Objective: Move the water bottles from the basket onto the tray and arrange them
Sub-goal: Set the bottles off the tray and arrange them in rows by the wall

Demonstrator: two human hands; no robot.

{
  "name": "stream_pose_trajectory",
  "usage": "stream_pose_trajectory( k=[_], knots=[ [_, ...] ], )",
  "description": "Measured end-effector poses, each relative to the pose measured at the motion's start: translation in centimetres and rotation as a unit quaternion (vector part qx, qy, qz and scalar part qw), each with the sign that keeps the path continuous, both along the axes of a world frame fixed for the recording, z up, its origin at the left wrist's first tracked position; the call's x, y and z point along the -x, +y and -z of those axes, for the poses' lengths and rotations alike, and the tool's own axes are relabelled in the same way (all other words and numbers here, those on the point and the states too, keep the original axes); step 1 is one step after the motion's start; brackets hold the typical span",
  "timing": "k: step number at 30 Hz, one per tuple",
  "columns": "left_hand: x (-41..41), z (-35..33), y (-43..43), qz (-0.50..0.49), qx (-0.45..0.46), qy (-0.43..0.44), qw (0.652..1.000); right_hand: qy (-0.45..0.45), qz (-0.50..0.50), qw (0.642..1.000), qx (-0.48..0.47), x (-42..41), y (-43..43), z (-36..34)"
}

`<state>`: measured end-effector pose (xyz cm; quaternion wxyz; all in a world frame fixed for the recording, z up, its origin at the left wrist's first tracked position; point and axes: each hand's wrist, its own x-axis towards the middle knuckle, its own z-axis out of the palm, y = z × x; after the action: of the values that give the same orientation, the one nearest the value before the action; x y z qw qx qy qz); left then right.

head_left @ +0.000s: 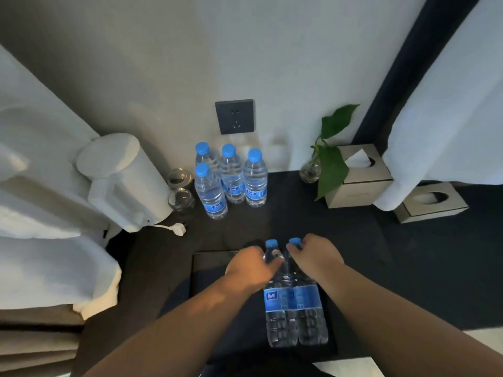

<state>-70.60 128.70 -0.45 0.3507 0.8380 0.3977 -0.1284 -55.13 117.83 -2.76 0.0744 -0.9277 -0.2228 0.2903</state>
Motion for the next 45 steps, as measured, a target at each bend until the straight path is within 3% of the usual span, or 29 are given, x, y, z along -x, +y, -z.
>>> stream_pose_trajectory(
  k=[7,14,19,26,31,39,45],
  knots=[
    [-0.8,0.9,-1.0,-0.081,0.022,0.003,0.996,0.029,-0.043,0.997,0.058,-0.5,0.6,-0.4],
    [-1.9,0.8,-1.9,-0.127,0.039,0.028,0.991,0.121,-0.053,0.991,0.020,-1.3,1.2,-1.4],
    [-1.5,-0.3,-2.3,-0.145,0.040,-0.007,0.989,0.157,-0.059,0.985,-0.025,-0.6,0.8,-1.8],
    [-0.3,-2.8,1.2,-0.227,0.048,-0.104,0.967,0.085,-0.120,0.979,-0.142,-0.8,2.5,-5.8],
    [0.0,-6.1,4.1,-0.205,-0.007,-0.172,0.964,0.046,-0.136,0.961,-0.234,-0.8,4.5,-9.5],
    [-0.3,-11.1,8.3,-0.133,-0.138,-0.273,0.943,-0.106,-0.152,0.909,-0.374,0.2,7.2,-15.0],
    [-0.7,-11.5,10.6,-0.096,-0.167,-0.278,0.941,-0.119,-0.151,0.909,-0.369,-0.2,8.9,-15.2]
  ],
)
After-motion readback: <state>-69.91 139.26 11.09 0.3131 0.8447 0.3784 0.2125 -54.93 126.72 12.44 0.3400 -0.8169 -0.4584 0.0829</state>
